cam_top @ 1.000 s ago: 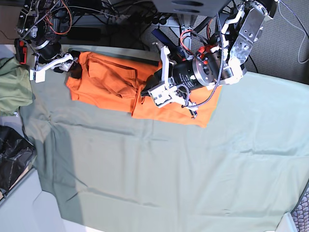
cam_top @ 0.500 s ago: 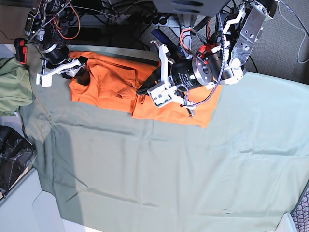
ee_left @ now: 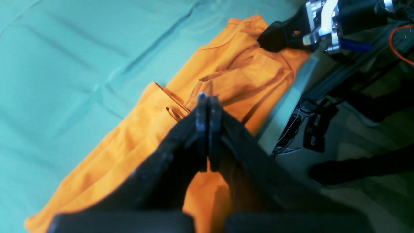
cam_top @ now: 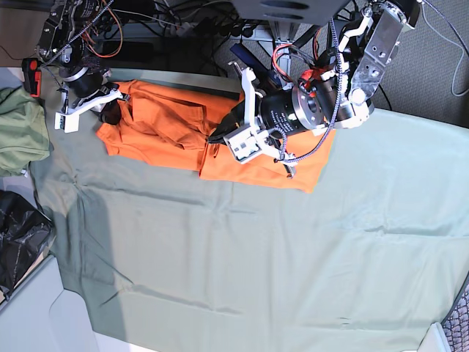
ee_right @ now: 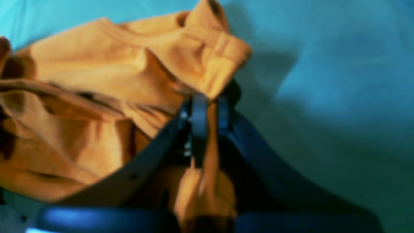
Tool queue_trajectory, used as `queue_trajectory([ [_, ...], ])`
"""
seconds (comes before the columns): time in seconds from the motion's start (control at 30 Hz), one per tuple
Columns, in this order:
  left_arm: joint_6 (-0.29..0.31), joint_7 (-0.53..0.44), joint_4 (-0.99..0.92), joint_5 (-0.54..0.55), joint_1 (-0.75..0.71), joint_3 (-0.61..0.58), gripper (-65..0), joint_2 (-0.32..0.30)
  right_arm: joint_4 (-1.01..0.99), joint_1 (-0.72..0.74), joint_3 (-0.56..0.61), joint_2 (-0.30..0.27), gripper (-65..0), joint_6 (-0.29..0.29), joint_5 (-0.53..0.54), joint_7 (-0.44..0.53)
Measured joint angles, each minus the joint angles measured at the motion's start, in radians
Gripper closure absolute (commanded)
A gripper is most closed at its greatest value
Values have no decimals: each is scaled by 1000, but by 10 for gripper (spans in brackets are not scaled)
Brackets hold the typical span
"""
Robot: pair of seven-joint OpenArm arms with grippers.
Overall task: Fold the T-shirt properly
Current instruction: 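Lift the collar end with the right gripper and fold it over the hem fold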
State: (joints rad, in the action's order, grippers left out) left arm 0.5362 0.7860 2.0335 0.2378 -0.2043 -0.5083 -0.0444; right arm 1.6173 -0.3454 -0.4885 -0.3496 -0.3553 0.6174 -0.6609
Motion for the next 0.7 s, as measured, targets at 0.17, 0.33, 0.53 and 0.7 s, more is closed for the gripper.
queue_trajectory([
  [0.17, 2, 16, 47, 18, 0, 0, 0, -8, 0, 2, -45, -23, 0, 0, -41, 9],
  [0.33, 5, 19, 80, 18, 2, 40, 0, -56, -1, 2, -138, -85, 0, 0, -8, 5],
  [0.53, 5, 19, 80, 18, -2, 205, 0, -108, 13, 16, -191, -107, 0, 0, 189, -88],
  [0.7, 6, 20, 69, 23, -40, 370, 0, -174, 198, 17, -177, -16, 0, -5, 240, -111],
])
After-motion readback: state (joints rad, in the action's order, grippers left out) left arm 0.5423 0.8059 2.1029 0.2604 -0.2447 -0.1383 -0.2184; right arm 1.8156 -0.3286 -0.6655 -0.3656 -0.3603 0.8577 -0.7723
